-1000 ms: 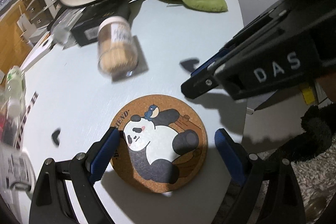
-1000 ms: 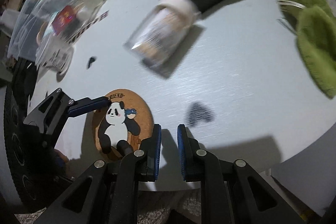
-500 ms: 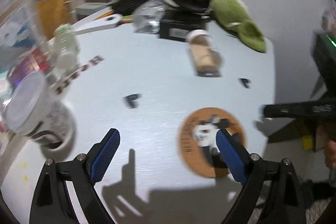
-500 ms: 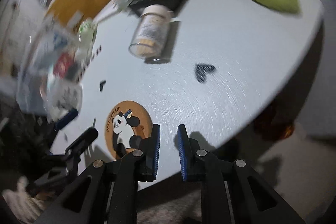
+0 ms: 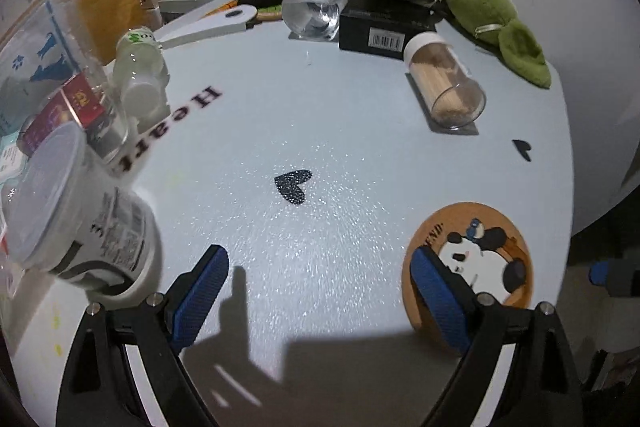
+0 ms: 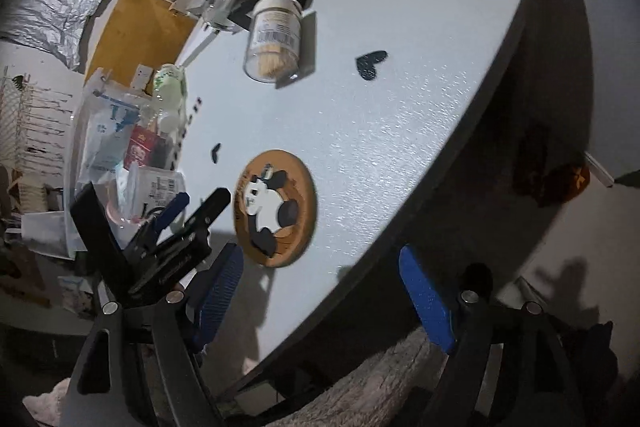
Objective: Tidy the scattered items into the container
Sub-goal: 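Hold the panda coaster with the left tool while the right tool reaches its edge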
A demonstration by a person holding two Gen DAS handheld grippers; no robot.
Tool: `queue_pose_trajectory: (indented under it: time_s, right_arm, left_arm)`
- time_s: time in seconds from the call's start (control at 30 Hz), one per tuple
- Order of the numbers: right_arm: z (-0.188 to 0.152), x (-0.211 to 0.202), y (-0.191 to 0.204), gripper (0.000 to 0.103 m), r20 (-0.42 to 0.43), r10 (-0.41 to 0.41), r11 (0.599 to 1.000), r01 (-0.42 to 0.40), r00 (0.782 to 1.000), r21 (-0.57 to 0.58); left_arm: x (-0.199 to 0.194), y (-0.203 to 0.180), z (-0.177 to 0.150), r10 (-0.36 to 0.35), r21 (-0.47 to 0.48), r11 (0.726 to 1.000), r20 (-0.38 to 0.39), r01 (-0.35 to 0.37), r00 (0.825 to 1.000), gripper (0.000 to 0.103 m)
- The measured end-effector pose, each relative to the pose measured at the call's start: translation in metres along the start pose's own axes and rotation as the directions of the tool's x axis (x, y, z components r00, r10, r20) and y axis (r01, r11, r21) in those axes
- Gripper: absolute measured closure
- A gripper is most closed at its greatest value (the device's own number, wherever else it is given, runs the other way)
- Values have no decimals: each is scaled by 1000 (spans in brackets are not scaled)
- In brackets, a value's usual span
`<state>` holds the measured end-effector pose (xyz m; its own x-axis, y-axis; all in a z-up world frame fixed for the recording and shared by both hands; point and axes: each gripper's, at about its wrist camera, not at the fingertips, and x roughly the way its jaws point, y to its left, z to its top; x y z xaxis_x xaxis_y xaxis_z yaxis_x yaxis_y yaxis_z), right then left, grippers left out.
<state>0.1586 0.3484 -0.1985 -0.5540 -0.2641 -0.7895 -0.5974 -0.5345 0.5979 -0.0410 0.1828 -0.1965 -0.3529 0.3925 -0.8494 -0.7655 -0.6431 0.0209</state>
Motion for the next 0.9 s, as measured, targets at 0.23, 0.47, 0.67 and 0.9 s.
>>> queue_pose_trajectory:
  time_s: [0.23, 0.47, 0.67, 0.9]
  right_arm:
    - [3, 15, -12, 23, -37, 4, 999, -3, 999, 42]
    - [1, 26, -14, 23, -60, 42, 997, -39, 997, 60]
    - [3, 30, -15, 23, -52, 40, 998, -37, 998, 57]
    - [9, 29, -20, 23, -25, 17, 998, -16, 1000, 67]
  left_arm:
    - [2, 0, -3, -8, -4, 1000, -16, 8, 1000, 10]
    - [-2, -12, -11, -46, 13, 999, -20, 46, 999, 10]
    - [-3, -25, -13, -60, 54, 997, -18, 61, 998, 10]
    - [-3, -36, -10, -81, 94, 992, -28, 83, 996, 10]
